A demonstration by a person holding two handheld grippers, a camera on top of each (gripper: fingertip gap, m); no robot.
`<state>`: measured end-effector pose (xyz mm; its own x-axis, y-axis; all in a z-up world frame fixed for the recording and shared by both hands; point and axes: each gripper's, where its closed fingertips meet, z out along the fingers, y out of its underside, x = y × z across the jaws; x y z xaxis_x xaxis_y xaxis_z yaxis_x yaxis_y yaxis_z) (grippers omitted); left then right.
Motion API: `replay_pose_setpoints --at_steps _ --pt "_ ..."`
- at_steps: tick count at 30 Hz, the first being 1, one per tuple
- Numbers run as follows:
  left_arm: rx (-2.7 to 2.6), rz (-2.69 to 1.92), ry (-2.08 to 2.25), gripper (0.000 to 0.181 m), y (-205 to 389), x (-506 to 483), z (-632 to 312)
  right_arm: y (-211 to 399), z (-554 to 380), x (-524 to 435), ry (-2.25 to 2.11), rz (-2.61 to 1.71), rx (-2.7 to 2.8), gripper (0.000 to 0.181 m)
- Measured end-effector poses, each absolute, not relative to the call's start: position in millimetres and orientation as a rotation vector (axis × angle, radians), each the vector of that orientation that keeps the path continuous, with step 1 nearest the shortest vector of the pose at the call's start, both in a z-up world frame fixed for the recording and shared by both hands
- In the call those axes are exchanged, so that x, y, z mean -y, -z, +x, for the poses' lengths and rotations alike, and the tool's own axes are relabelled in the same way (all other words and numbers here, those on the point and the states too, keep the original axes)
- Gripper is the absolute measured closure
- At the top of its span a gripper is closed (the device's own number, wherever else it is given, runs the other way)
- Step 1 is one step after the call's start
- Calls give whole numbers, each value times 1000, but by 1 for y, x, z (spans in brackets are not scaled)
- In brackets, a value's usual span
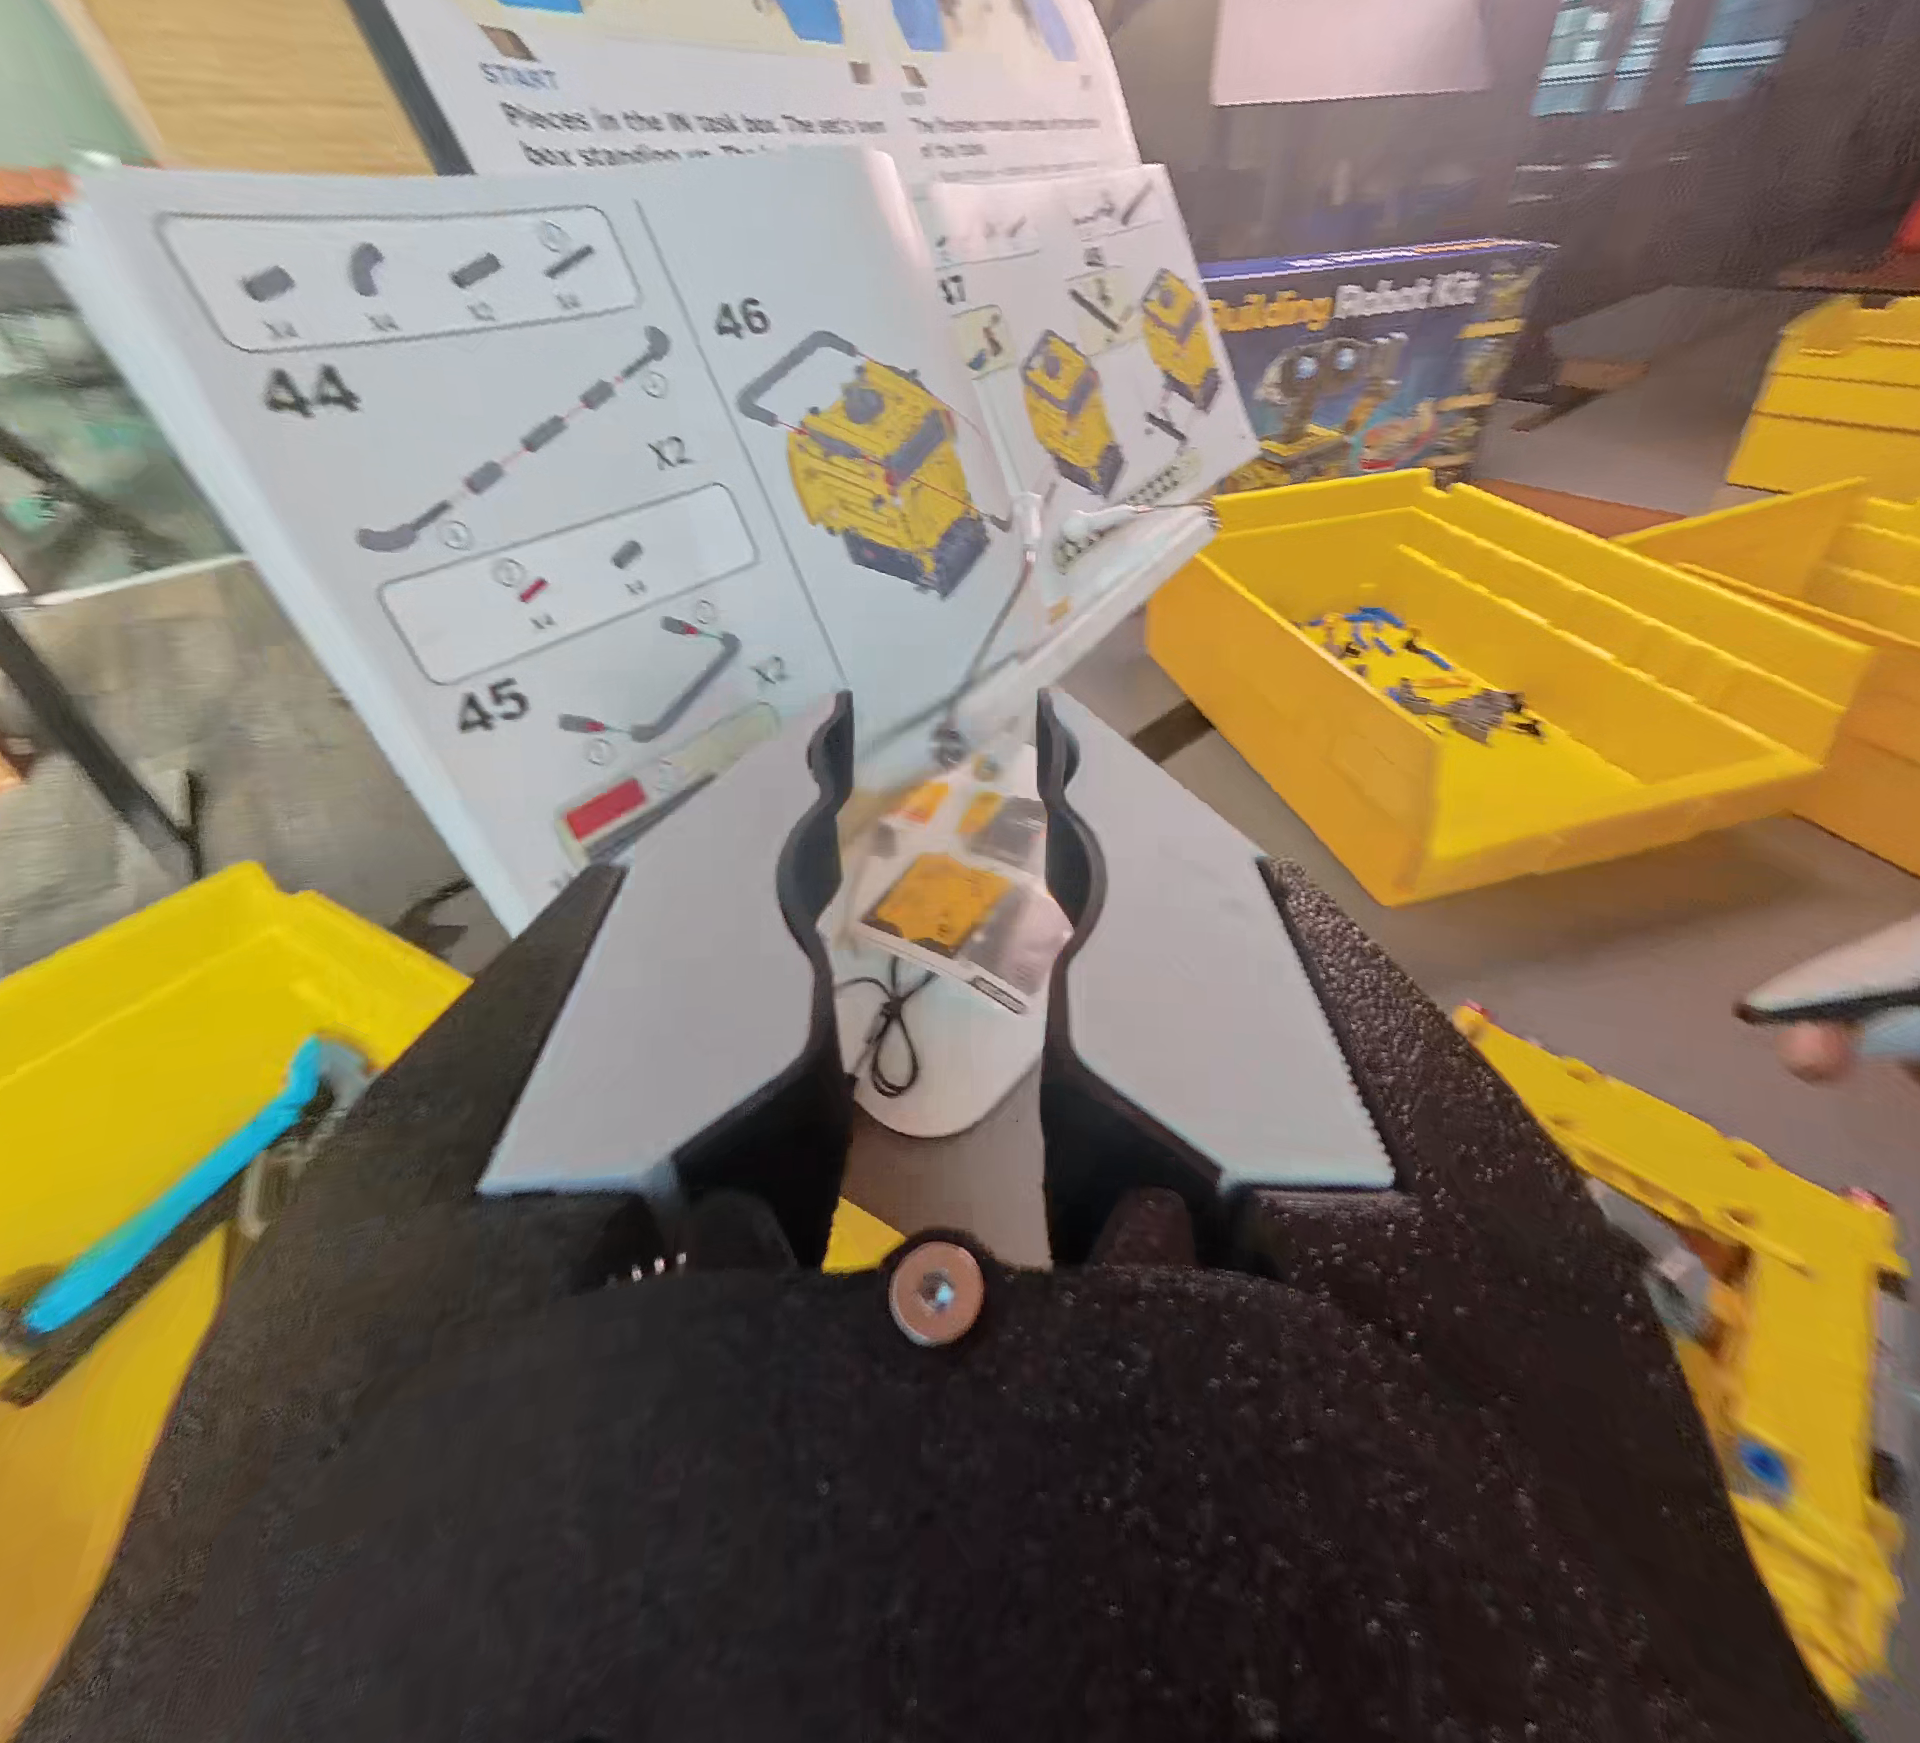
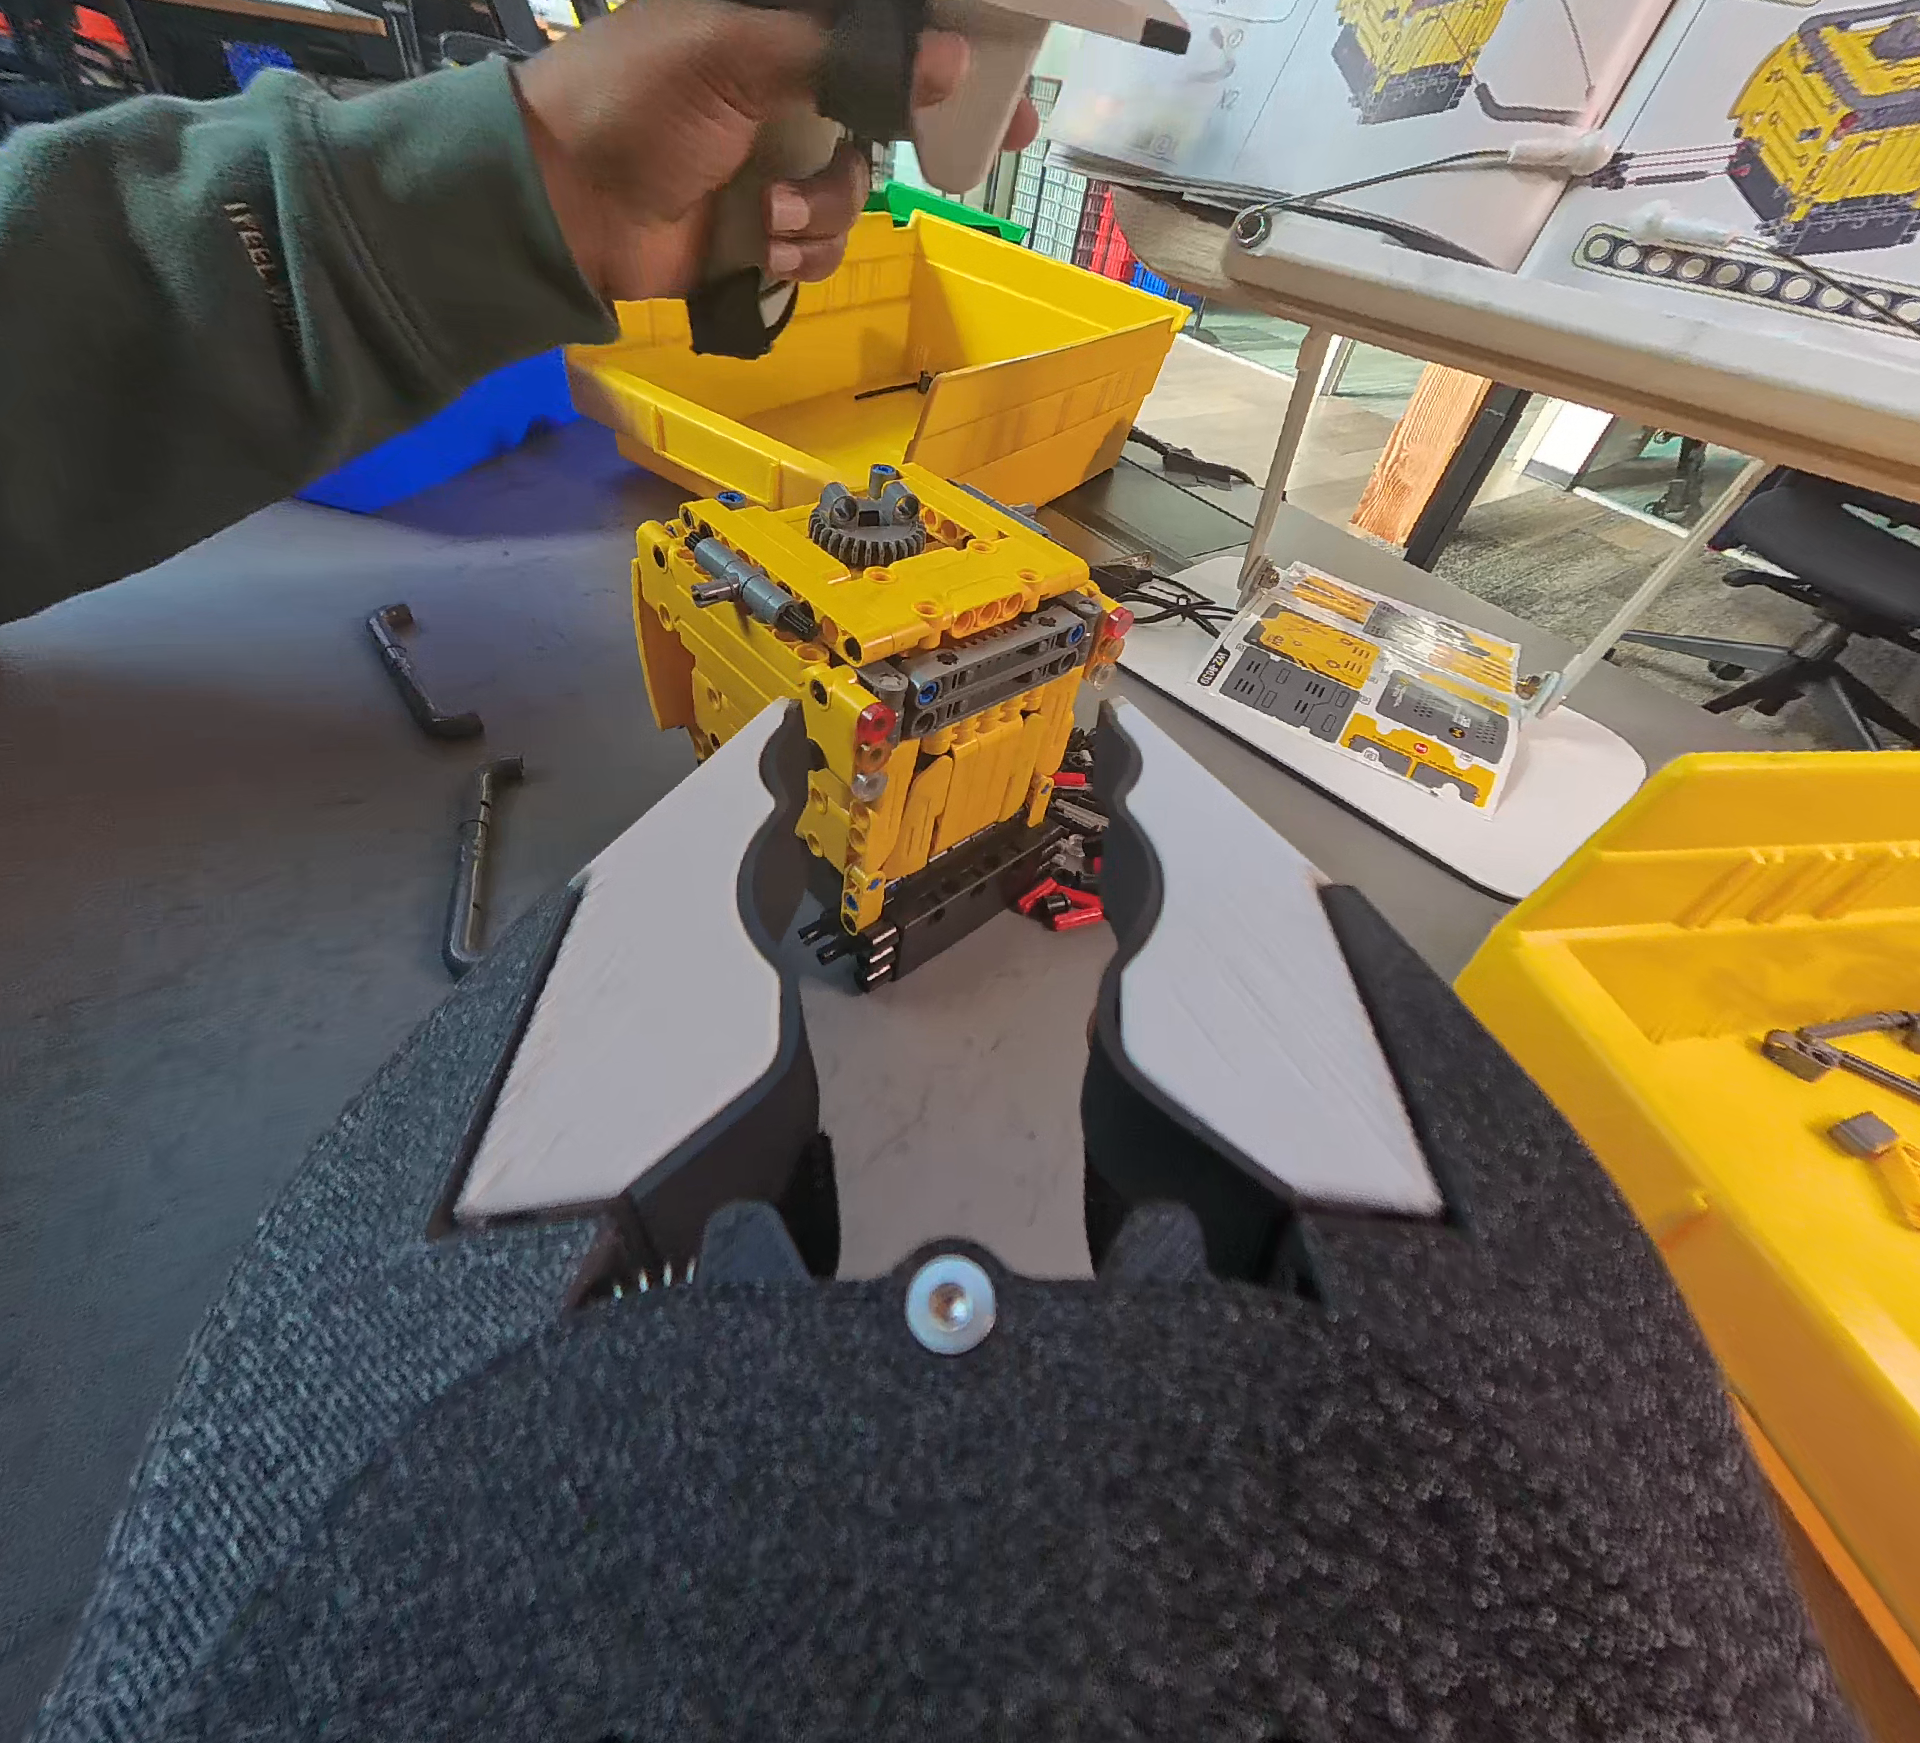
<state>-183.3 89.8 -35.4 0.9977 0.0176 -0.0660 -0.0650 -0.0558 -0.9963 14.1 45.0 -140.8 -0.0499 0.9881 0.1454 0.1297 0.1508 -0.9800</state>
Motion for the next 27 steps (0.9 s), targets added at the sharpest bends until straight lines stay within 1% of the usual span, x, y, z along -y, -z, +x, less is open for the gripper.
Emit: replay_pose_setpoints --at_steps 2,4,5,6,10,12,13,14,15,16,18,19,20,27 --pt "-143 -1693 149 125 52 -70 -152 144 13 -43 -1066 -1187 1423 122" --pt "-217 -1793 335 94 78 -45 -126 149 11 -39 -1074 -1198 1456 116" --pt "-246 -1849 408 82 93 -32 -115 152 10 -36 -1073 -1198 1481 112" --pt "-278 -1900 452 74 109 -19 -106 155 8 -33 -1060 -1194 1513 108" --pt "-357 -2019 436 64 164 3 -84 166 -7 -32 -1027 -1227 1590 92" --pt "-411 -2080 439 62 182 3 -70 172 -15 -32 -1033 -1258 1610 92" --pt "-463 -2119 395 62 191 2 -66 176 -18 -32 -1019 -1272 1624 97" --pt "-511 -2143 343 67 197 1 -64 181 -19 -31 -998 -1280 1643 104" --pt "-544 -2149 307 80 200 -2 -61 183 -20 -31 -978 -1275 1646 113" --pt "-555 -2147 274 86 201 -5 -59 182 -20 -33 -957 -1266 1618 123" --pt "-560 -2150 219 90 202 -8 -59 182 -19 -36 -923 -1261 1605 125" --pt "-558 -2148 199 98 201 -7 -58 181 -18 -36 -926 -1264 1600 125" --pt "-555 -2140 173 103 199 -7 -59 180 -18 -36 -932 -1272 1585 125" --pt "-517 -2112 94 108 182 5 -49 162 -9 -25 -943 -1213 1578 126"
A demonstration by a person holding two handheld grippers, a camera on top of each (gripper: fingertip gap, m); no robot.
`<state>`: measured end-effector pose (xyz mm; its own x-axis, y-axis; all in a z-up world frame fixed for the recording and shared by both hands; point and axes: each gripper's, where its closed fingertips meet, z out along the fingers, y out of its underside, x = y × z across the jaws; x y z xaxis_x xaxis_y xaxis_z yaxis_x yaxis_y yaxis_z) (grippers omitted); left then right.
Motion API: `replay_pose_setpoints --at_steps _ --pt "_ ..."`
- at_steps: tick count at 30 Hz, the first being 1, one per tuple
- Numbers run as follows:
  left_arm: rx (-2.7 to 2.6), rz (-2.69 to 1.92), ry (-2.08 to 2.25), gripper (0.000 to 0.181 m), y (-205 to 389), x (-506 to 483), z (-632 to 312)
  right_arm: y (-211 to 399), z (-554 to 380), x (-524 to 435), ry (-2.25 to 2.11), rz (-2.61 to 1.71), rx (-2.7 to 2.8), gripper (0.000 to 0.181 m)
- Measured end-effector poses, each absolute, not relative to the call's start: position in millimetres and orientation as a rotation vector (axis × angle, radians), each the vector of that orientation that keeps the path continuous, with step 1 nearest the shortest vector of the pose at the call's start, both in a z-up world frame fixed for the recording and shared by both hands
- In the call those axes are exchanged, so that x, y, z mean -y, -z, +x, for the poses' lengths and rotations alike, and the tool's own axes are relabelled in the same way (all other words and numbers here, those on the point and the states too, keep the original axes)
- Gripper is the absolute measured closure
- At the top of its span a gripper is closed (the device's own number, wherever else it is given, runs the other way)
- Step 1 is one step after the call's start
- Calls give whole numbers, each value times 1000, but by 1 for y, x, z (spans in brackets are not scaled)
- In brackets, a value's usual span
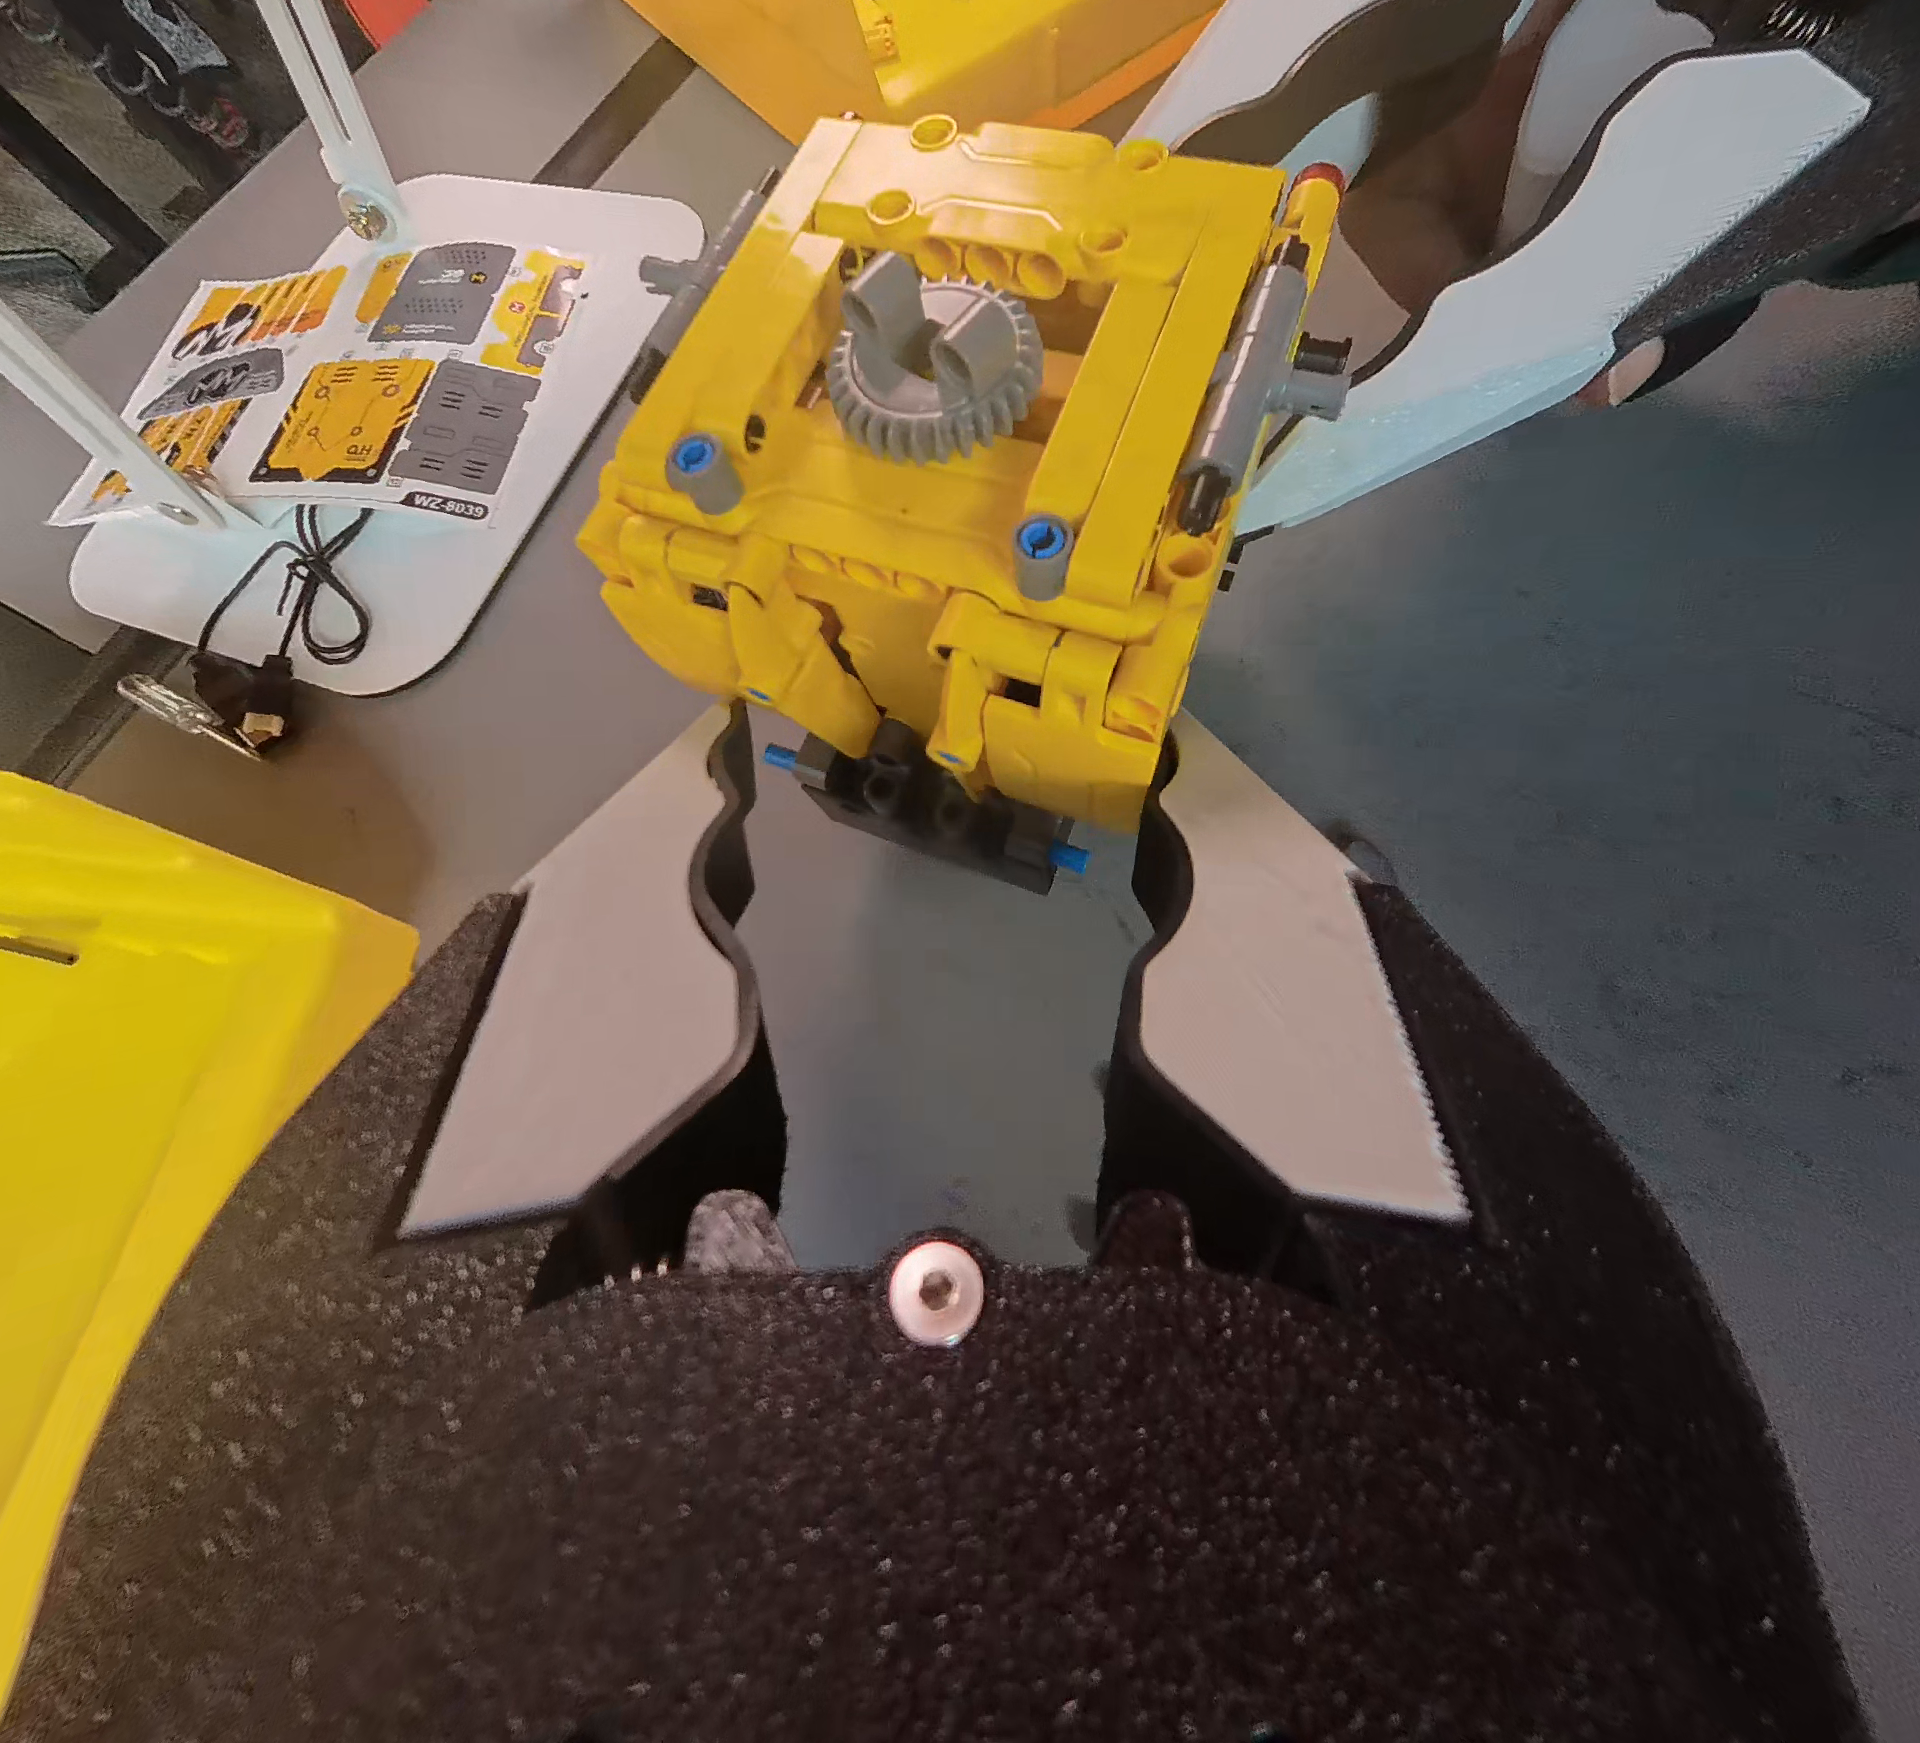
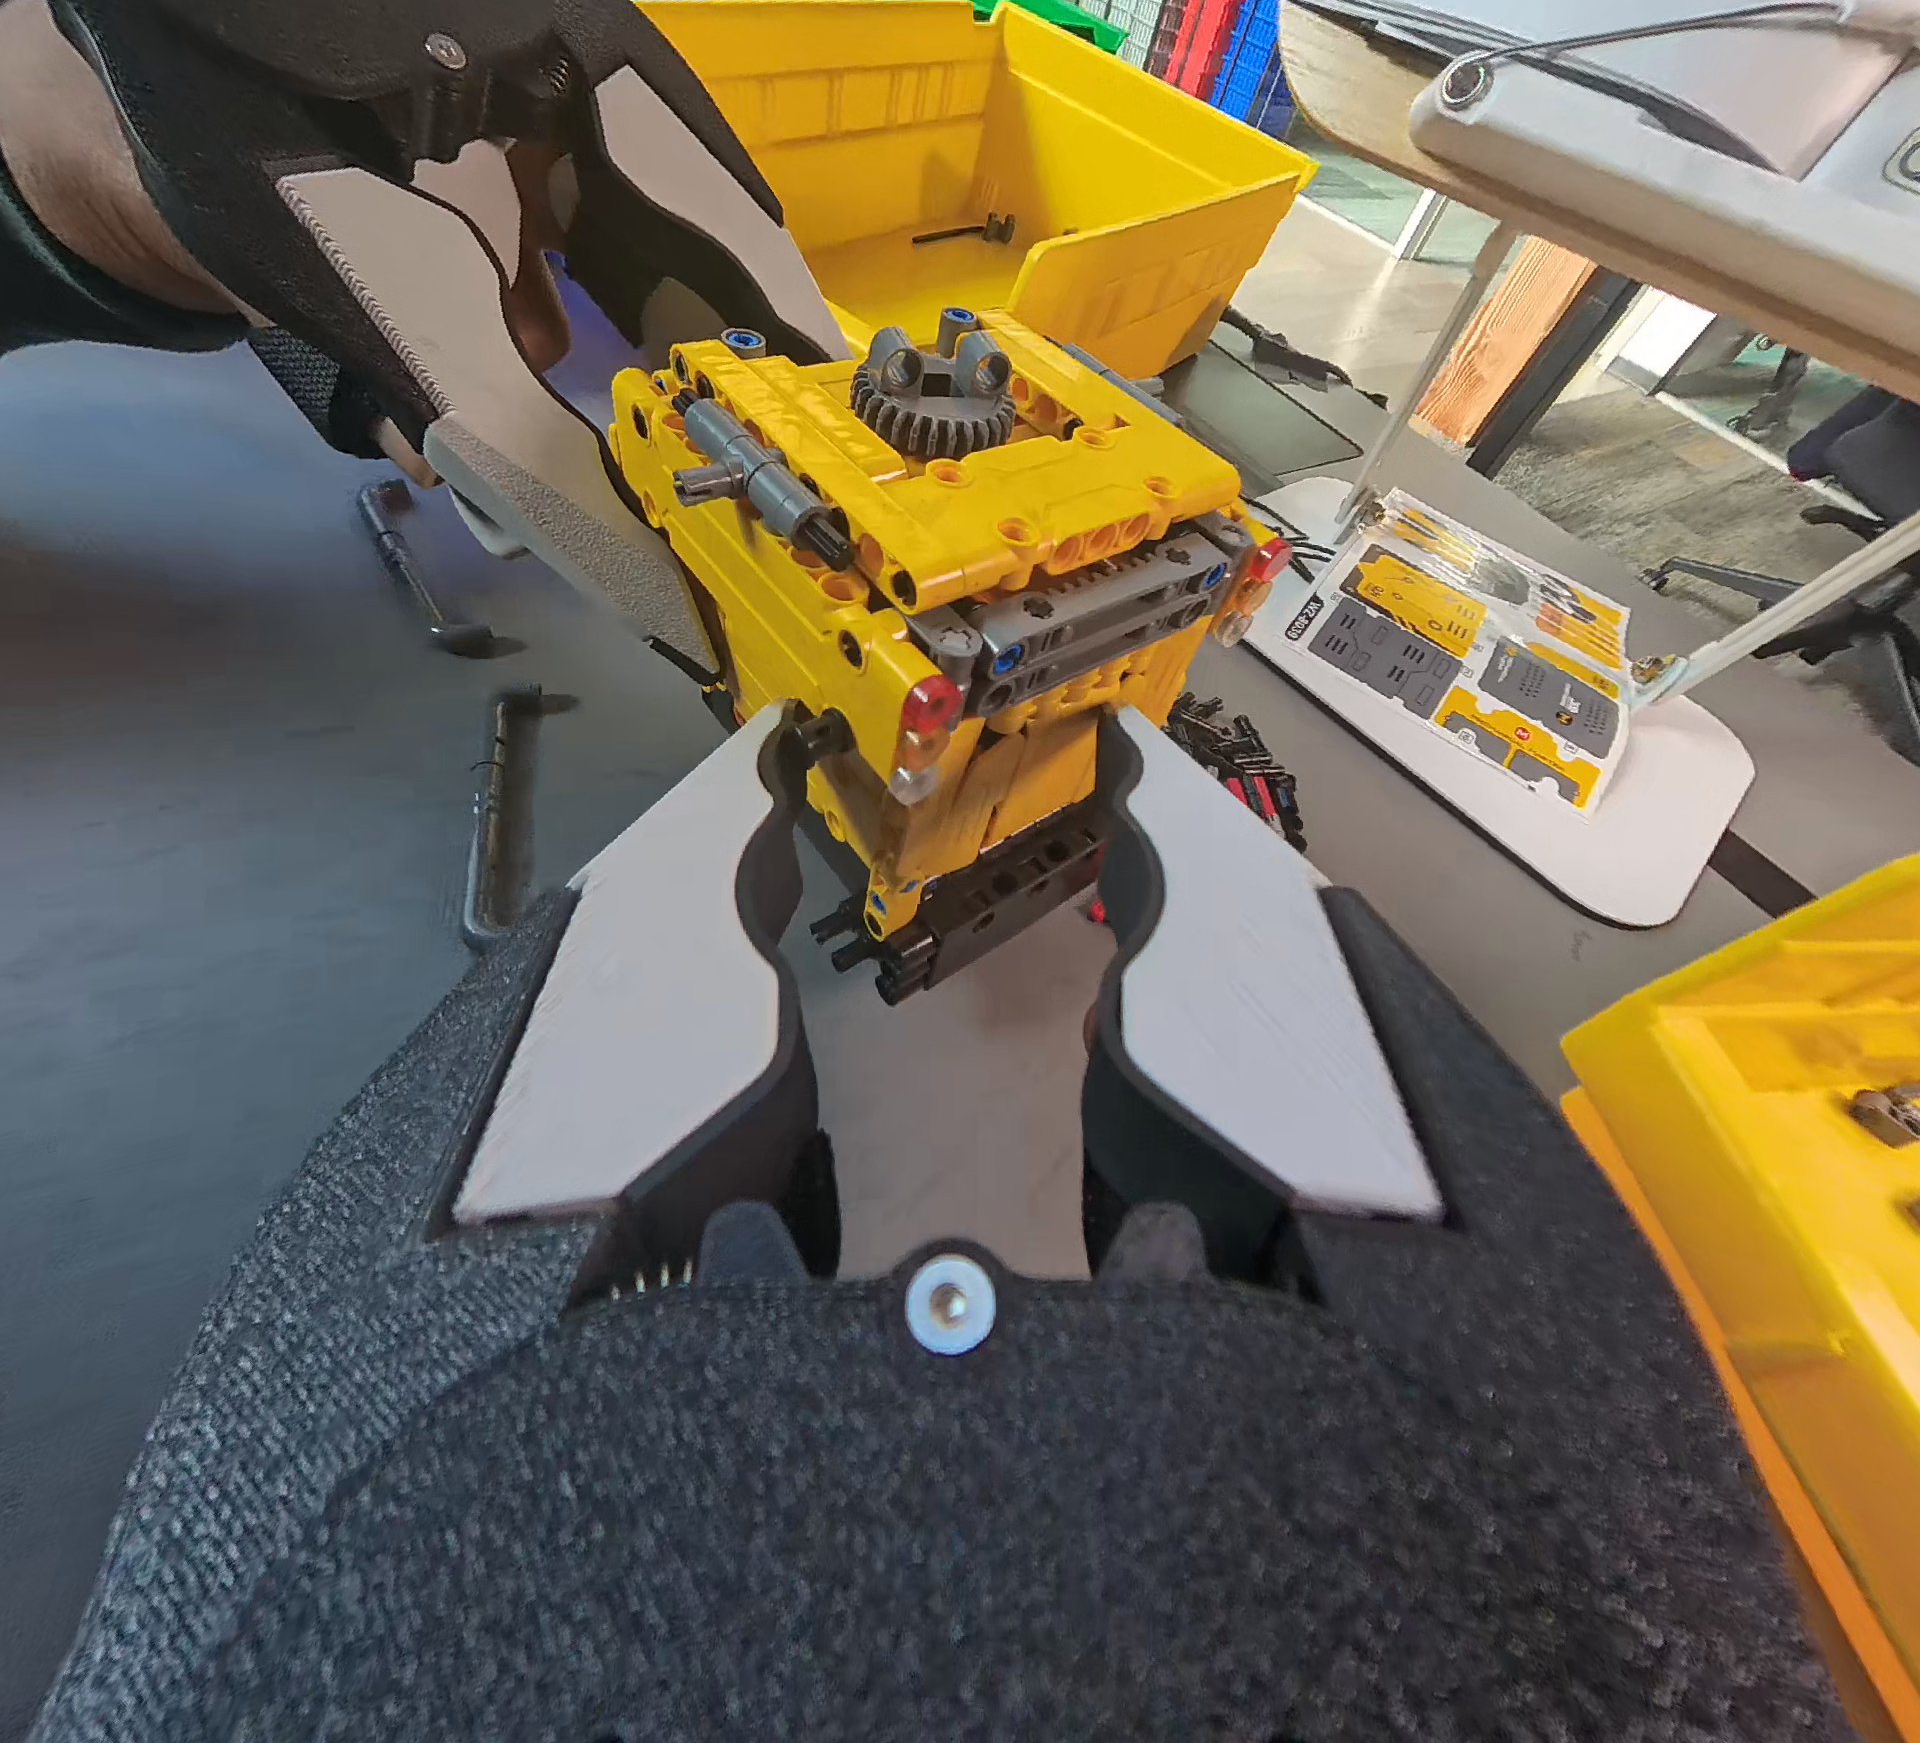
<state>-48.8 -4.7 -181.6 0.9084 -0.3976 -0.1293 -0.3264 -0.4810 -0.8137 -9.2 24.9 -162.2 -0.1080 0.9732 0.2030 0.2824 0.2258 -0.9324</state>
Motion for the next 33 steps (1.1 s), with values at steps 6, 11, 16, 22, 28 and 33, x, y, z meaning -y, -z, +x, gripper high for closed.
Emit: replay_pose_setpoints --at_steps 6,11,16,22,28,33 --pt "-518 -2096 132 109 179 22 -6 156 34 -9 -843 -1222 1681 126" --pt "-524 -2092 193 110 189 26 35 165 75 -4 -806 -1283 1686 126" --pt "-626 -2145 202 109 197 44 65 173 105 12 -797 -1307 1733 126" --pt "-665 -2123 207 107 198 62 62 183 110 32 -874 -1255 1840 120" --pt "-581 -2046 408 114 172 77 25 101 114 -19 -1254 -1286 1643 128" --pt "-288 -1951 547 137 149 38 -27 151 55 -92 -985 -1557 1554 147"
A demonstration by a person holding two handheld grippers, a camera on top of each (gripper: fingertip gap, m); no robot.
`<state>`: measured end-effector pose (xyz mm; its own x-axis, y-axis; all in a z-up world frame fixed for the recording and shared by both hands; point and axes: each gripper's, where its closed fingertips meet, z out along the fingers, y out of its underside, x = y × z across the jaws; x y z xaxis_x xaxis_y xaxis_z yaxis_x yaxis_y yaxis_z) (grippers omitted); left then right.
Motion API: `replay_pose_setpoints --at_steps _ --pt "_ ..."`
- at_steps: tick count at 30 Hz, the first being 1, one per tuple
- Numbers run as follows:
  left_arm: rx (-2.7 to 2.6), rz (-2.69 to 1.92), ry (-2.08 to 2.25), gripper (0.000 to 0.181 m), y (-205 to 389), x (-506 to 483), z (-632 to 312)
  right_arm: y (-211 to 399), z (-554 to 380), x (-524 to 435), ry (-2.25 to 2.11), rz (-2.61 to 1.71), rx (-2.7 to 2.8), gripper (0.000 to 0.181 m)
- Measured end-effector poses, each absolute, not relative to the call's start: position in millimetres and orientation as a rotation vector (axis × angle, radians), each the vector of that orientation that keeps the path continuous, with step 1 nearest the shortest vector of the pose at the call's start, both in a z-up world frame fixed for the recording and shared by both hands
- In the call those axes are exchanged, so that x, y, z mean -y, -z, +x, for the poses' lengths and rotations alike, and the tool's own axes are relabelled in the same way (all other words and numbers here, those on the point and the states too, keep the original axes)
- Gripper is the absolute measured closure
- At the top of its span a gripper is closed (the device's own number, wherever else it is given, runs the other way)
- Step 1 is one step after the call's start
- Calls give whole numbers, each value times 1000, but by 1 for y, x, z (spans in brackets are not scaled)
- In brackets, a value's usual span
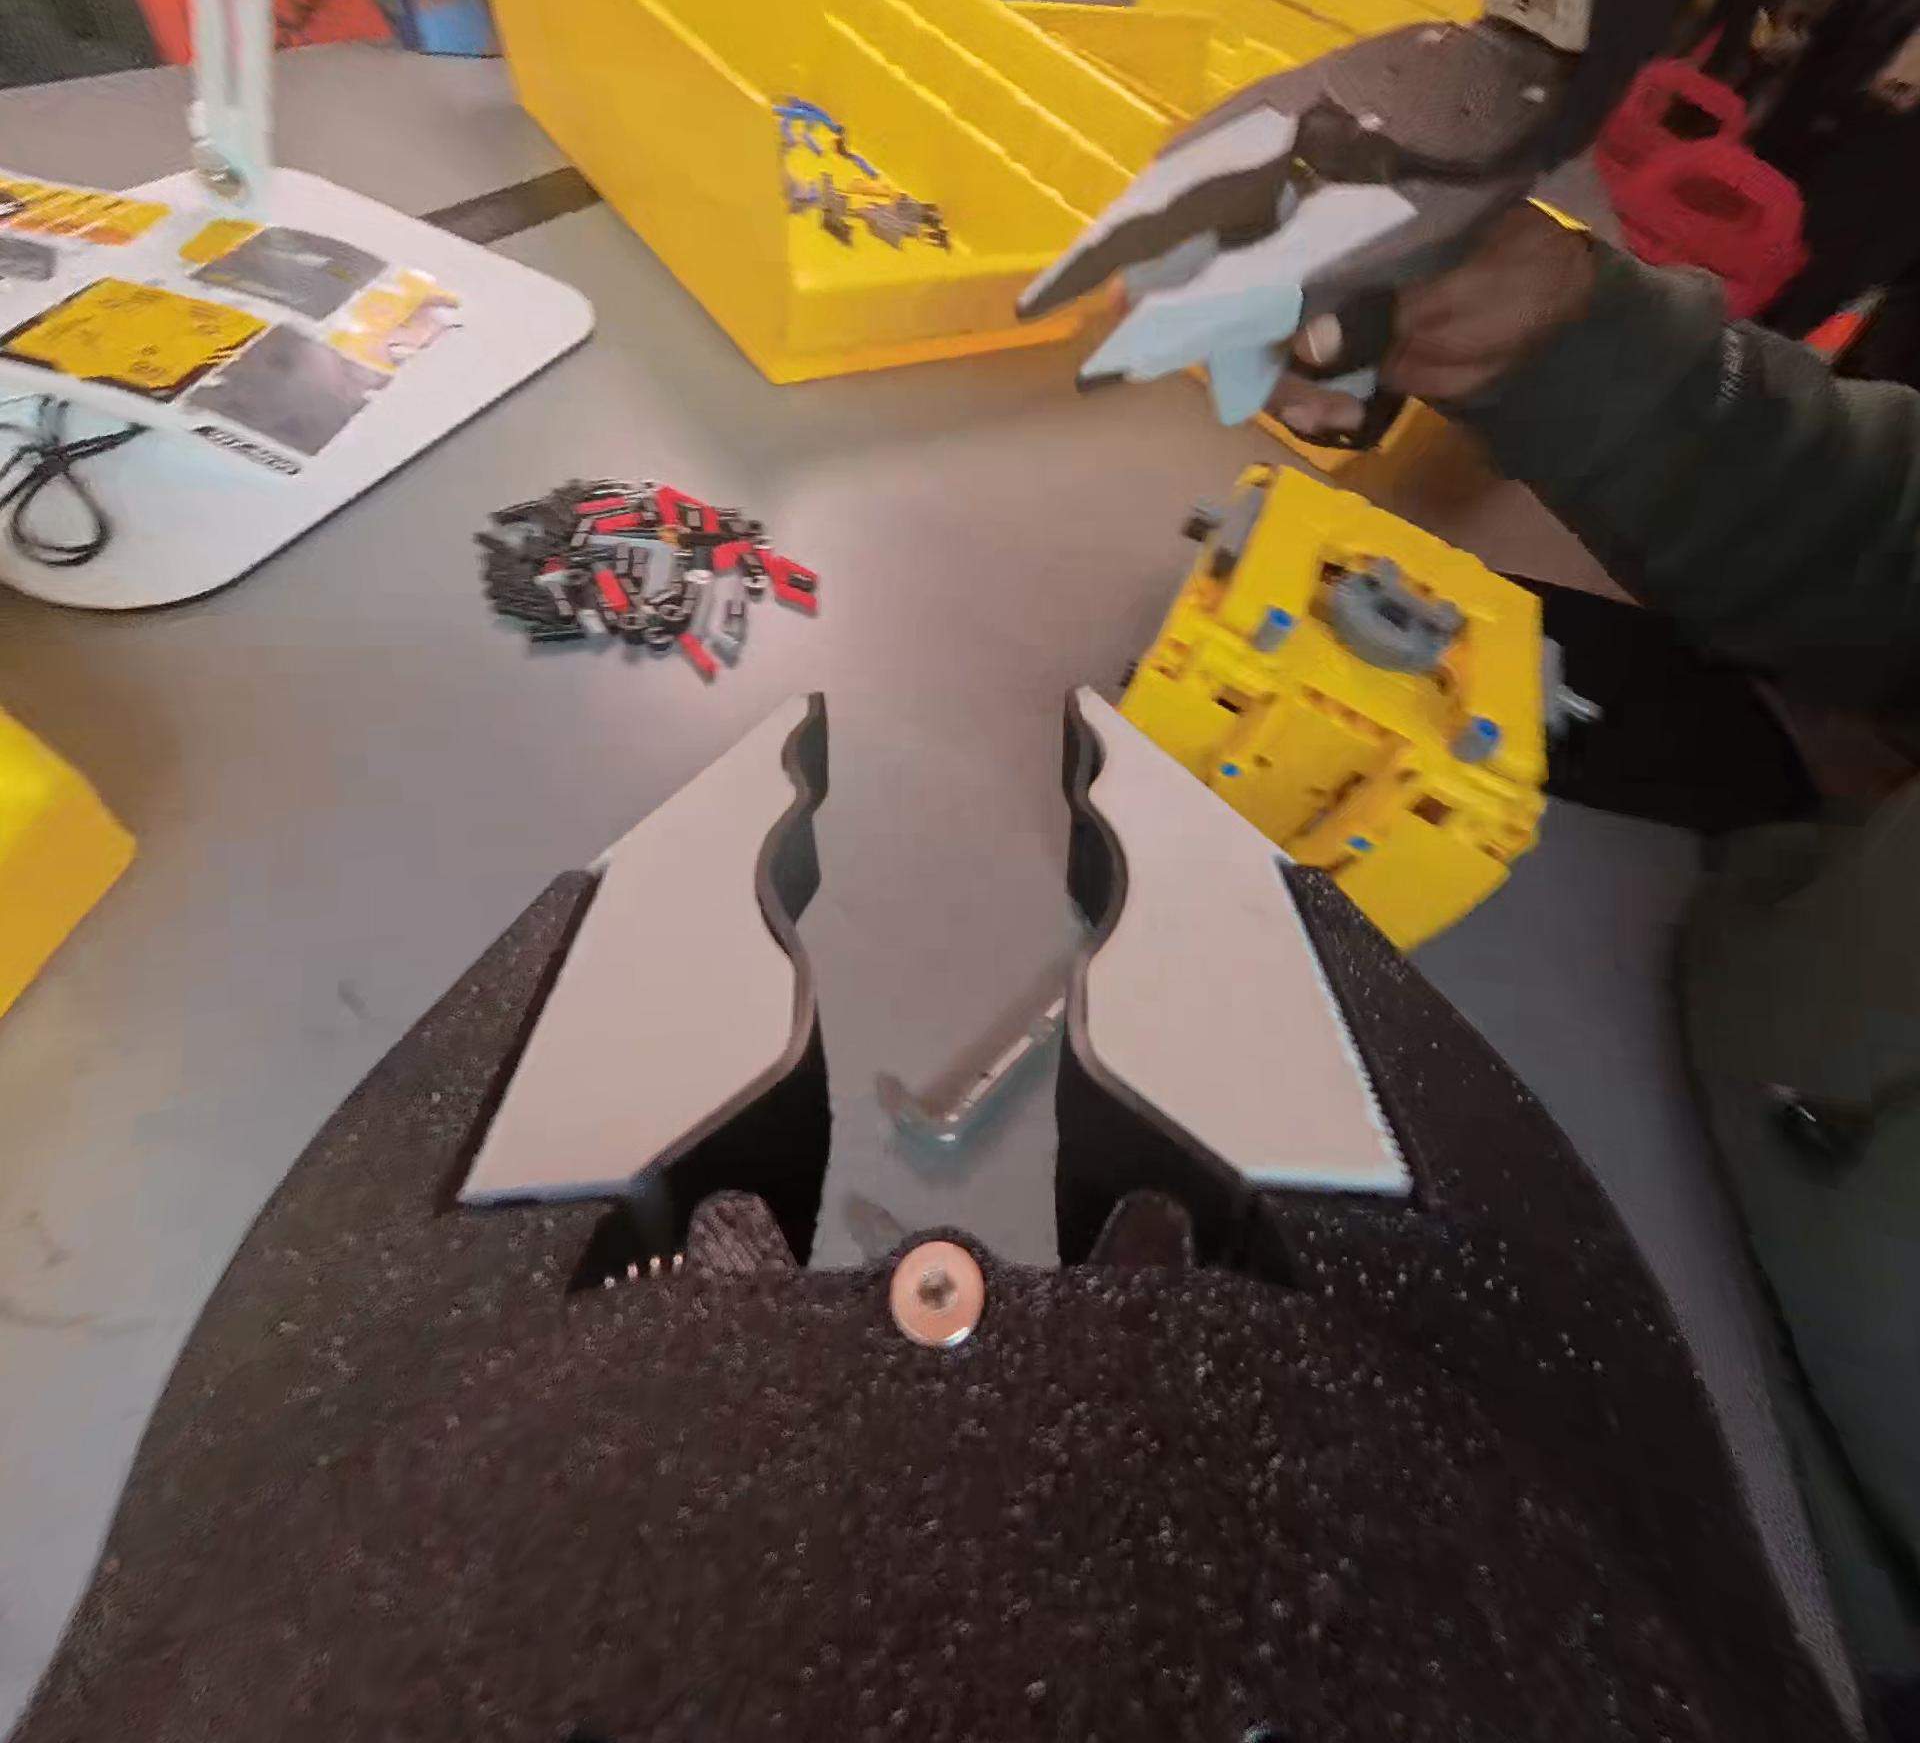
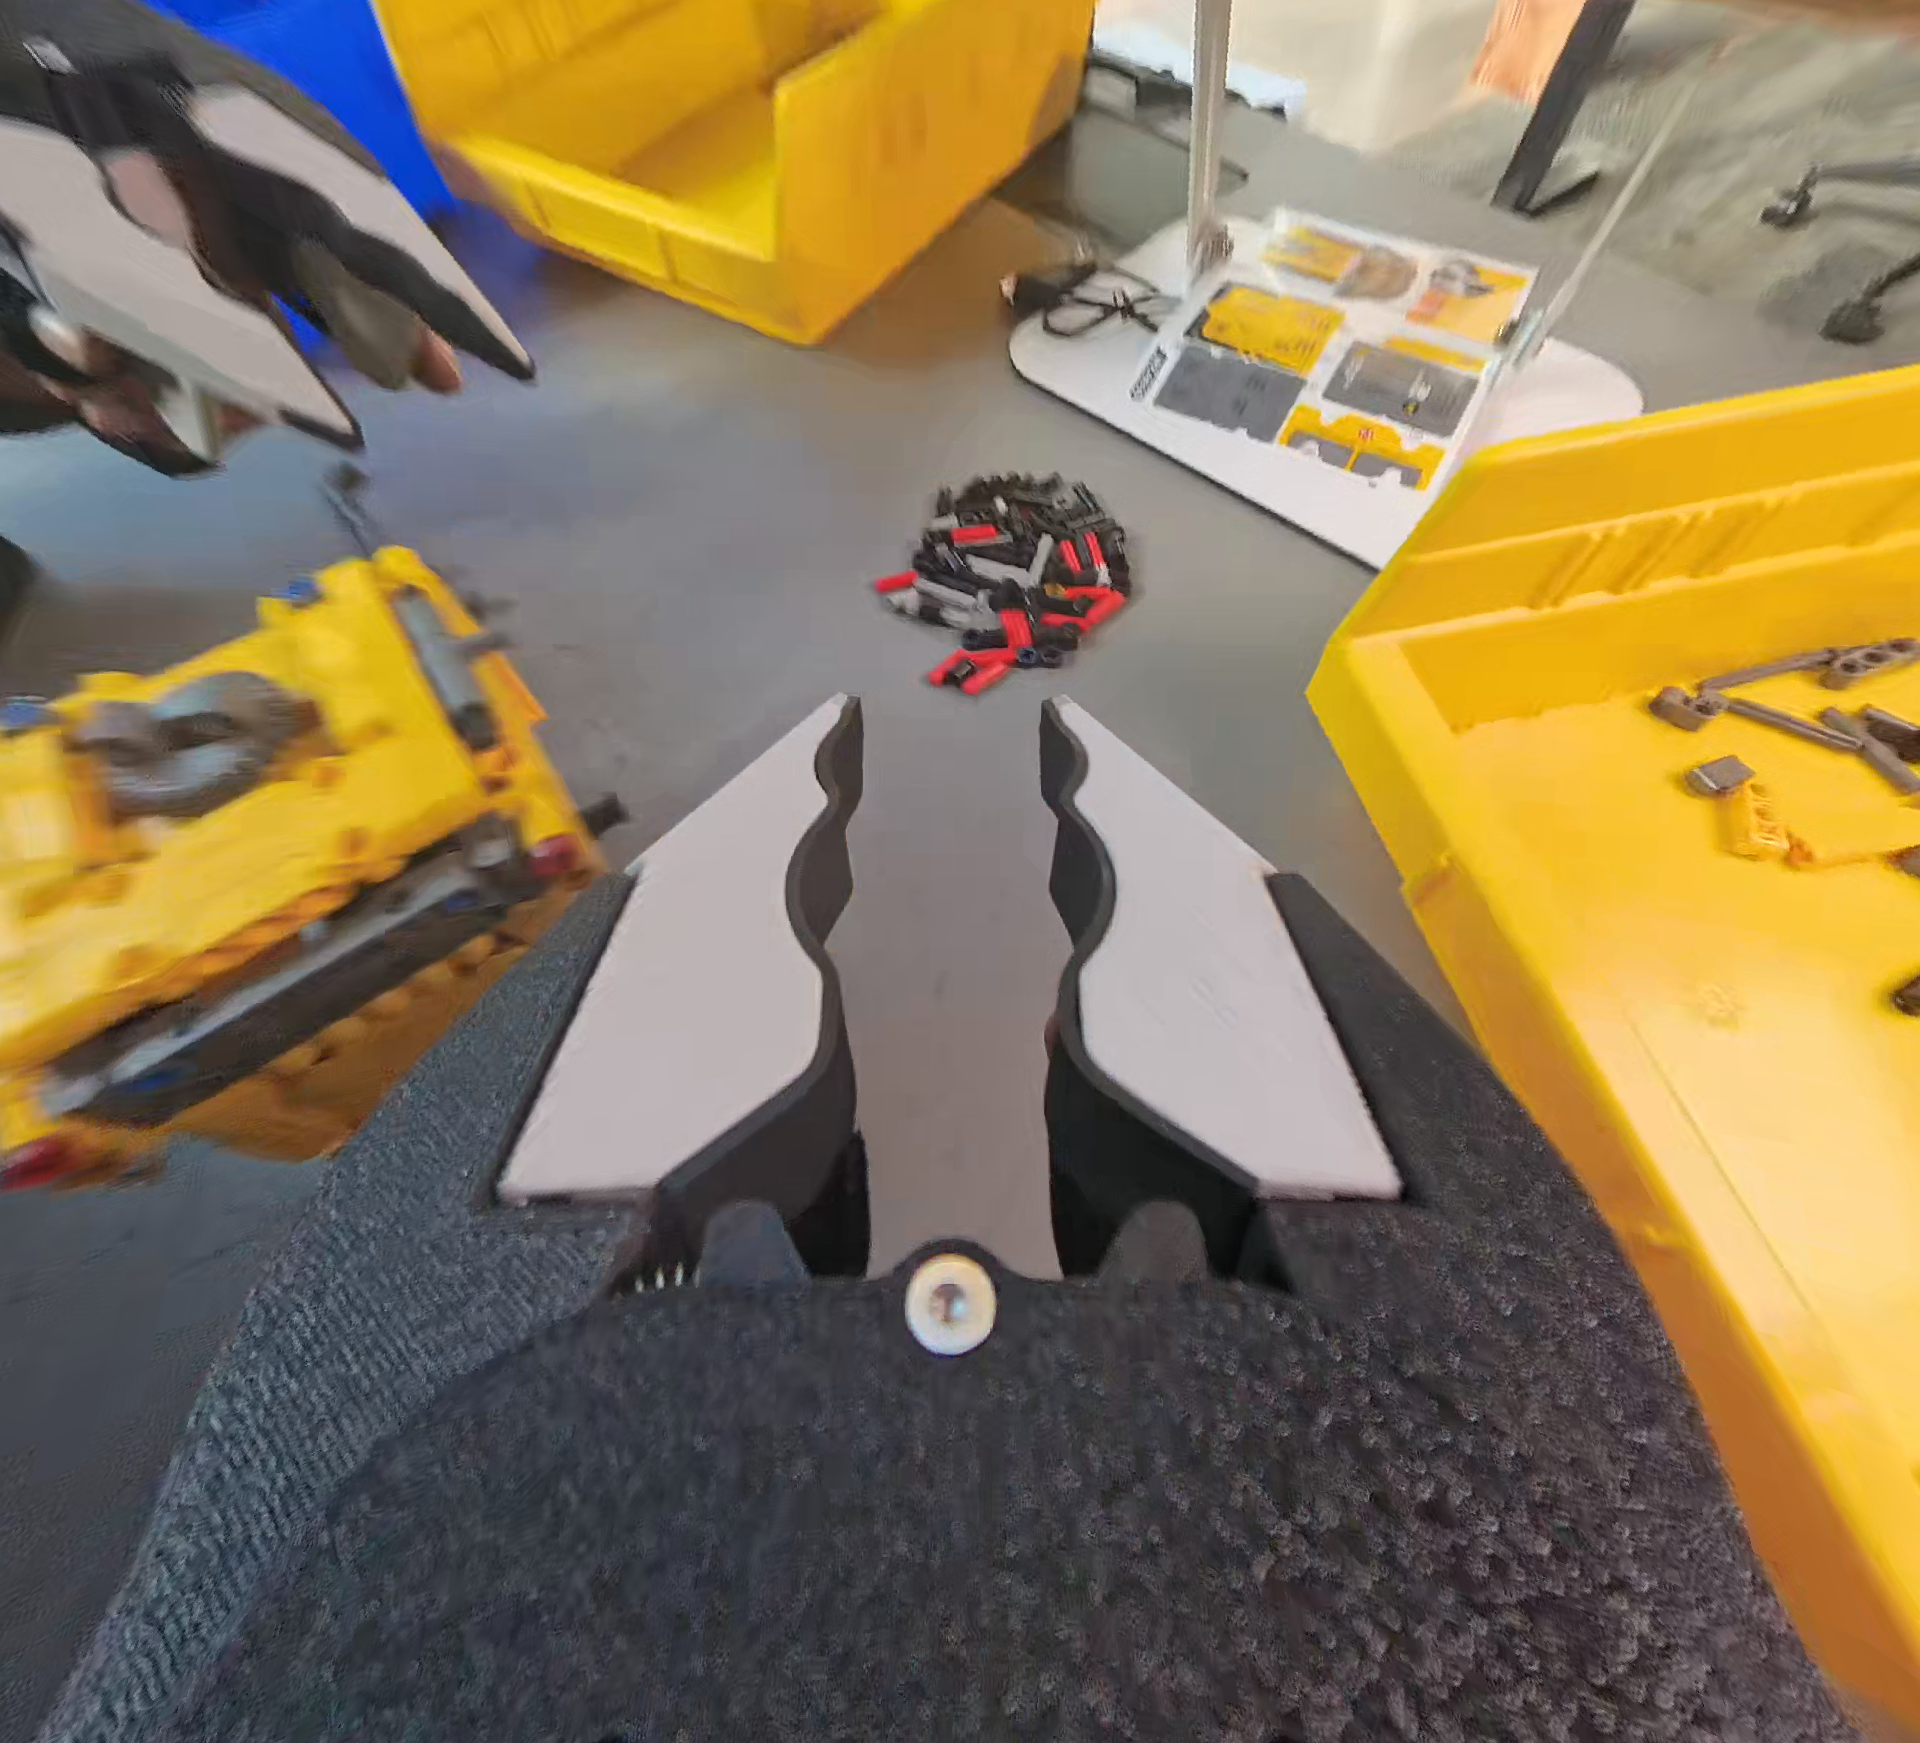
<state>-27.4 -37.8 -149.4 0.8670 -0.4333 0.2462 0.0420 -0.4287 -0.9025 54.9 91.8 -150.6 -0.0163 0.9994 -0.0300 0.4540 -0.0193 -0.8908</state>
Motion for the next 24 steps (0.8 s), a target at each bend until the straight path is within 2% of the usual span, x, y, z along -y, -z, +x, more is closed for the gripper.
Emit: replay_pose_setpoints --at_steps 3,6,12,24 --pt "-132 -2096 370 141 174 -3 -66 205 19 -104 -822 -1630 1690 154" --pt "-133 -2211 247 143 201 -31 -75 232 0 -102 -763 -1671 1766 160" --pt "-242 -2331 157 148 238 -55 -67 231 -9 -98 -757 -1633 1847 163" --pt "-354 -2307 133 167 243 -65 -56 238 -8 -102 -722 -1604 1904 163"
